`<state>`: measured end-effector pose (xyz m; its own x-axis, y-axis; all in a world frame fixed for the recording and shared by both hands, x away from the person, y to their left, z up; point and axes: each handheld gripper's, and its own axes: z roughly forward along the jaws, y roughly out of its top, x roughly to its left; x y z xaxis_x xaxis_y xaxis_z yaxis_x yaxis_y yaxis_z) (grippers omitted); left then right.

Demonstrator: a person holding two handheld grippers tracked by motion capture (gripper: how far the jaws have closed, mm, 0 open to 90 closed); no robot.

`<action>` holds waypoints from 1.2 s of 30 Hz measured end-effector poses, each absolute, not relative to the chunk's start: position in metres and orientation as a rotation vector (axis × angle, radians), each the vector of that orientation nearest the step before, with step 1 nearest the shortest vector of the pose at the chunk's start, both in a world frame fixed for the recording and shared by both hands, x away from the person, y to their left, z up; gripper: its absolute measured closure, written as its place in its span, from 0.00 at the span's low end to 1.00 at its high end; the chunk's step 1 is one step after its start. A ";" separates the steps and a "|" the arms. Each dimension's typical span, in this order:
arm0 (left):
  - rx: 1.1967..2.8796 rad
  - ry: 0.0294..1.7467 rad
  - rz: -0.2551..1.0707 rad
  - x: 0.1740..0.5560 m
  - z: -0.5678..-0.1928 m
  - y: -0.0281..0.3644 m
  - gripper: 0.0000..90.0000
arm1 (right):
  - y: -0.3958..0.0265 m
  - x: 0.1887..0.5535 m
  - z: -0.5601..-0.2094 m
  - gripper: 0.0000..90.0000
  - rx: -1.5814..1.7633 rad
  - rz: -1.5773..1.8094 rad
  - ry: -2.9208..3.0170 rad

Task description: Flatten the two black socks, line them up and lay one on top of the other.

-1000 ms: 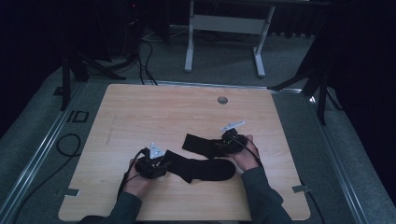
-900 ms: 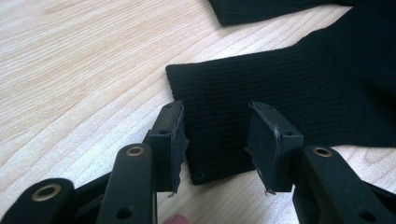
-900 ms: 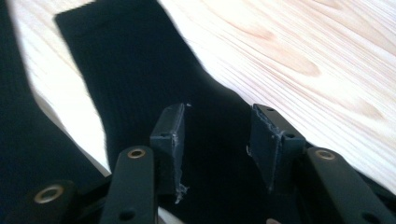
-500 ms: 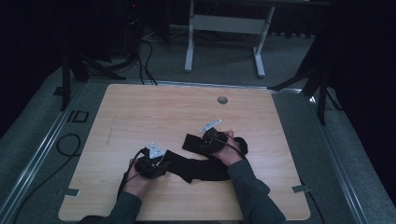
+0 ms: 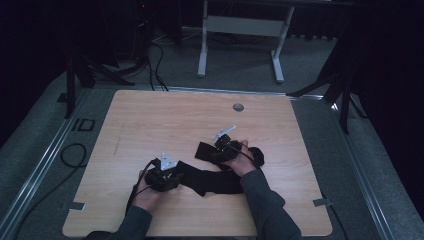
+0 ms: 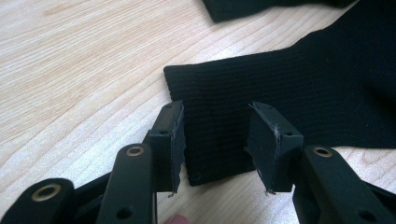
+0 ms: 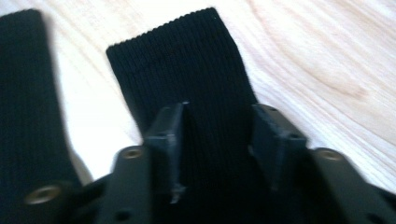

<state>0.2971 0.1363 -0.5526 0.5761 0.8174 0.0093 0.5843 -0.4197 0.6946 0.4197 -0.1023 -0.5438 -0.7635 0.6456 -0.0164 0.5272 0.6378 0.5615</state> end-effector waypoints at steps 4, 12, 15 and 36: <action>2.155 1.111 0.460 0.297 -0.553 0.136 0.63 | -0.107 0.423 -0.544 0.82 1.003 0.809 2.613; 2.152 1.113 0.460 0.297 -0.553 0.136 0.63 | -0.110 0.425 -0.544 0.92 1.040 0.809 2.588; 2.155 1.112 0.460 0.297 -0.553 0.136 0.63 | -0.109 0.424 -0.543 0.92 1.034 0.803 2.586; 2.150 1.118 0.459 0.297 -0.552 0.137 0.62 | -0.120 0.407 -0.510 0.93 0.991 0.897 2.548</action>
